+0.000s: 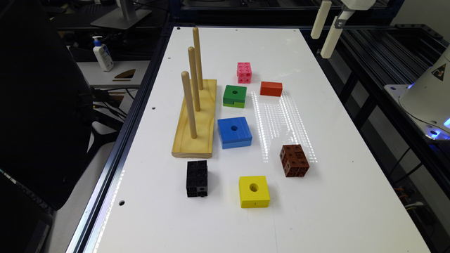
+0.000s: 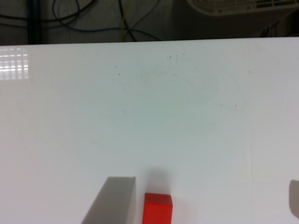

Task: Pick up pink block.

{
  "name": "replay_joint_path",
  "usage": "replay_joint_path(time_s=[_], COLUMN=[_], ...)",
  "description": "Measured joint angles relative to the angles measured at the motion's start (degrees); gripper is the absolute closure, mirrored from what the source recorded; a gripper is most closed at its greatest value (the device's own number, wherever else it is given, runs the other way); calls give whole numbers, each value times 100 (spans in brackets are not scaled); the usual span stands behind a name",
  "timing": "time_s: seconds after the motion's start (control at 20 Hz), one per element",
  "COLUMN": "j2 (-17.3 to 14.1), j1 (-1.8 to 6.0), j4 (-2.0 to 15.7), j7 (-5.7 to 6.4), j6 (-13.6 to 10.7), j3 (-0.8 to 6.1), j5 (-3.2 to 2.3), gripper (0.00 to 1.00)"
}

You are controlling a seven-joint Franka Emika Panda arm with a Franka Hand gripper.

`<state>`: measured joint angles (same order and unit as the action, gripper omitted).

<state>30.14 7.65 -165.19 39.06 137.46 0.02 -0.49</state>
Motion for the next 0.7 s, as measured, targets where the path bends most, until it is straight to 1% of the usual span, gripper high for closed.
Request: replay_joint_path(time_s=[0.1, 0.3, 0.5, 0.6, 0.7], j2=[-65, -345, -750, -981, -1188], j1=[44, 187, 308, 343, 347], j4=[39, 225, 541, 727, 898], j7=[-40, -193, -322, -353, -358], j6=[59, 178, 263, 283, 285], j3=[0, 0, 0, 0, 0], j5=[-3, -3, -3, -3, -3], gripper=[0, 0, 0, 0, 0])
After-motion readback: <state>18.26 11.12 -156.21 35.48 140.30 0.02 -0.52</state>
